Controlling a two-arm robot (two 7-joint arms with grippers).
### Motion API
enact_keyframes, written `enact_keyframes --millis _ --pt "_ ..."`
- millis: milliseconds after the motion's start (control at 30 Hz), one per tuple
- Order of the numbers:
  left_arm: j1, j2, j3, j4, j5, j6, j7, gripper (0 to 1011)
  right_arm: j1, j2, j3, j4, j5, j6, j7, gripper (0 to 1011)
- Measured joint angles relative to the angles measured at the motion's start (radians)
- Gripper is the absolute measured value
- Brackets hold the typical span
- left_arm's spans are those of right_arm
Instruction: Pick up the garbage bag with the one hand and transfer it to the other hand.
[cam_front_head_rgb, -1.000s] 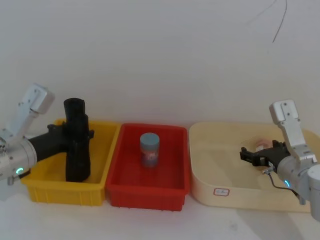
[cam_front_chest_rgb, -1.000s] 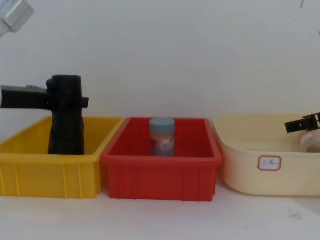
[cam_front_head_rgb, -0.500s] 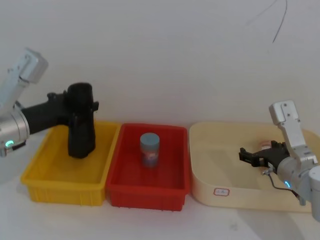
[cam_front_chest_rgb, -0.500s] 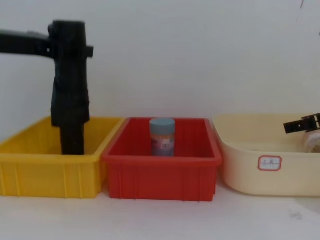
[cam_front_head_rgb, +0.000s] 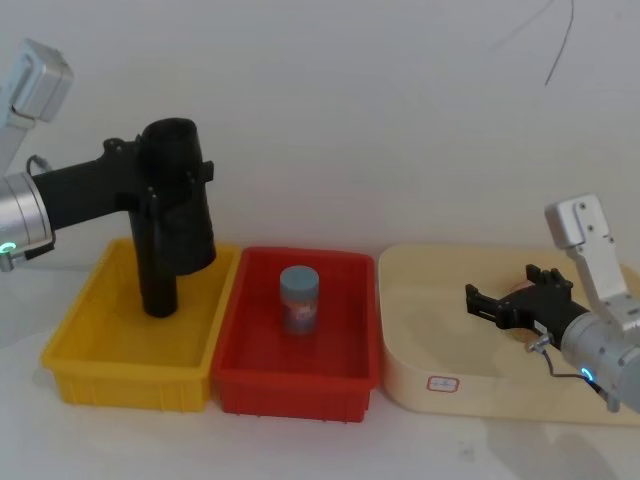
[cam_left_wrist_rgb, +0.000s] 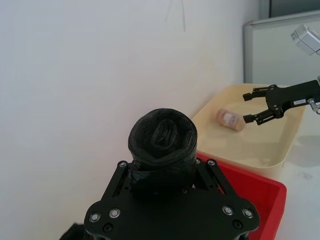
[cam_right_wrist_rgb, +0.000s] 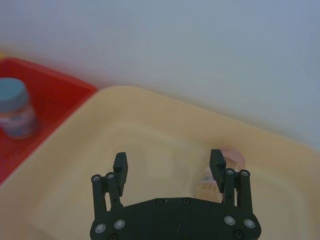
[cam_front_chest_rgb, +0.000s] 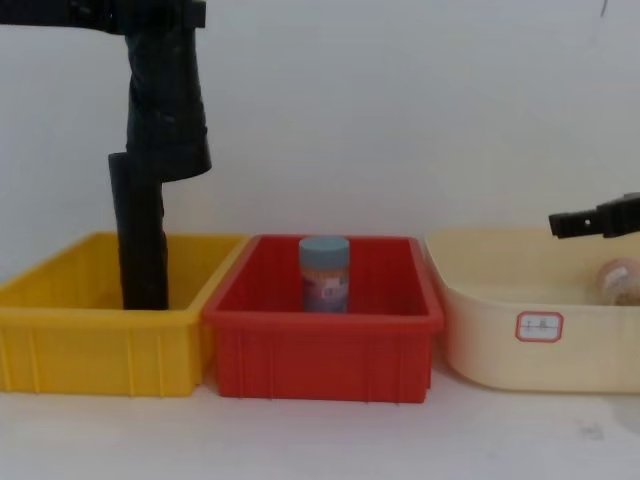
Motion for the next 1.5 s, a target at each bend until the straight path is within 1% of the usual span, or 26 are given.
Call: enact_keyframes --millis 33,167,200,233,267,300,333,500,700,800,867,933,1033,1067,1167,1200,1300,1500 --pt "-0.008 -0.002 0.003 0.010 -0.003 -0.013 -0.014 371 -0.004 0.003 0.000 -0.007 0.003 -0.005 0.007 1000" --pt "-0.028 -0.010 0.014 0.042 -0.004 -0.043 -0.041 371 -0.022 0.020 0.003 -0.043 0.024 -0.032 0.045 1000" --pt "-0.036 -0.014 0.019 0.055 -0.004 -0.055 -0.048 371 -0.022 0.020 0.003 -0.043 0.024 -0.032 0.045 1000" --pt "-0.039 -0.016 0.021 0.062 -0.003 -0.060 -0.051 371 -0.032 0.031 0.003 -0.064 0.038 -0.047 0.074 1000" --pt "-0.045 -0.020 0.026 0.073 -0.001 -0.071 -0.055 371 -0.037 0.037 0.003 -0.075 0.046 -0.056 0.089 1000" --pt "-0.045 -0.020 0.026 0.073 -0.001 -0.071 -0.055 371 -0.037 0.037 0.003 -0.075 0.046 -0.056 0.089 1000" --pt "-0.050 -0.024 0.030 0.088 0.001 -0.083 -0.059 371 -0.041 0.041 0.003 -0.080 0.050 -0.061 0.097 1000" --pt "-0.066 -0.042 0.042 0.136 0.009 -0.115 -0.064 371 -0.053 0.059 -0.003 -0.111 0.080 -0.092 0.156 1000" --pt "-0.086 -0.070 0.054 0.201 0.012 -0.150 -0.065 371 -0.056 0.076 -0.020 -0.134 0.110 -0.122 0.223 999" --pt "-0.096 -0.086 0.059 0.233 0.010 -0.164 -0.066 371 -0.051 0.084 -0.034 -0.139 0.127 -0.141 0.265 1000" --pt "-0.100 -0.094 0.061 0.247 0.008 -0.171 -0.069 371 -0.049 0.085 -0.038 -0.140 0.132 -0.145 0.275 1000" --pt "-0.108 -0.106 0.063 0.270 0.001 -0.181 -0.077 371 -0.043 0.087 -0.048 -0.140 0.141 -0.155 0.298 1000" --pt "-0.121 -0.125 0.067 0.307 -0.014 -0.197 -0.099 371 -0.029 0.089 -0.067 -0.138 0.155 -0.172 0.338 1000" --pt "-0.121 -0.125 0.067 0.307 -0.014 -0.197 -0.099 371 -0.029 0.089 -0.067 -0.138 0.155 -0.172 0.338 1000" --pt "-0.137 -0.144 0.072 0.344 -0.033 -0.212 -0.136 371 -0.013 0.088 -0.087 -0.133 0.166 -0.188 0.373 1000" --pt "-0.137 -0.144 0.072 0.344 -0.033 -0.212 -0.136 371 -0.010 0.088 -0.092 -0.132 0.168 -0.191 0.377 999" --pt "-0.151 -0.159 0.078 0.373 -0.046 -0.220 -0.166 371 -0.004 0.087 -0.100 -0.129 0.173 -0.196 0.390 1000" --pt "-0.185 -0.190 0.096 0.435 -0.072 -0.232 -0.246 371 0.016 0.083 -0.122 -0.115 0.185 -0.207 0.415 999"
